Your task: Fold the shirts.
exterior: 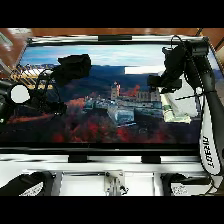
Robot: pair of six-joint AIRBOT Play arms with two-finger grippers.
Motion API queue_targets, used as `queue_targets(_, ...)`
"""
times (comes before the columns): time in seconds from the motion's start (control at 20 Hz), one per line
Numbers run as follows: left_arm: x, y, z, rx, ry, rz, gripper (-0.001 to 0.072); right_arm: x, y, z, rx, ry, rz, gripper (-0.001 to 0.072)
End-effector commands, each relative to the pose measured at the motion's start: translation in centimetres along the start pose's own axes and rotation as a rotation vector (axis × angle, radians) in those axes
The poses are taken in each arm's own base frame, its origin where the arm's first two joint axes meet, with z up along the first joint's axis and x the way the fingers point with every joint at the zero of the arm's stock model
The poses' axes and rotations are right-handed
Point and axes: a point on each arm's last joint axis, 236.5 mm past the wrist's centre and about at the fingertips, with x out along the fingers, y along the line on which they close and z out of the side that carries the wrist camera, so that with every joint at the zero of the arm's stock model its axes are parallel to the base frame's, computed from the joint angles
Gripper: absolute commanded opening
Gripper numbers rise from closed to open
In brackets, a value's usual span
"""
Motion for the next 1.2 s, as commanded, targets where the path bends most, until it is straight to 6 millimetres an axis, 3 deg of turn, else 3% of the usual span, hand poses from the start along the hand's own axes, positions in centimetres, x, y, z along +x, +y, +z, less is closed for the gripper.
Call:
queue_targets(0.0, 0.0, 0.0, 0.0, 0.000, -0.001, 0.000, 0.0394, 0.0, 0.0, 0.0, 0.000, 0.000, 0.000, 0.0545)
queue_targets(0.7, 0.0, 0.0, 0.0, 0.000, -0.001, 0.000, 0.0394, 0.0, 0.0, 0.0, 0.000, 0.000, 0.000, 0.0545)
queue_targets(0.8, 0.0, 0.0, 0.3, 0.000, -0.012, -0.001, 0.0394, -0.2, -0.2, 2.8, -0.013, -0.119, -0.009, 0.0545)
queue_targets(0.9, 0.2, -0.1, 2.0, 0.000, -0.079, -0.005, 0.0393, -0.7, -0.3, 5.6, -0.019, -0.239, -0.017, 0.0545)
queue_targets(1.0, 0.4, -0.3, 4.4, -0.001, -0.169, -0.012, 0.0394, -1.1, -0.4, 7.1, -0.024, -0.305, -0.022, 0.0545)
queue_targets(1.1, 0.6, -0.6, 5.5, -0.005, -0.209, -0.025, 0.0395, -1.4, -0.4, 8.0, -0.027, -0.345, -0.024, 0.0545)
queue_targets(1.15, 0.6, -0.6, 6.5, -0.005, -0.248, -0.027, 0.0453, -1.4, -0.4, 8.1, -0.041, -0.347, -0.027, 0.0545)
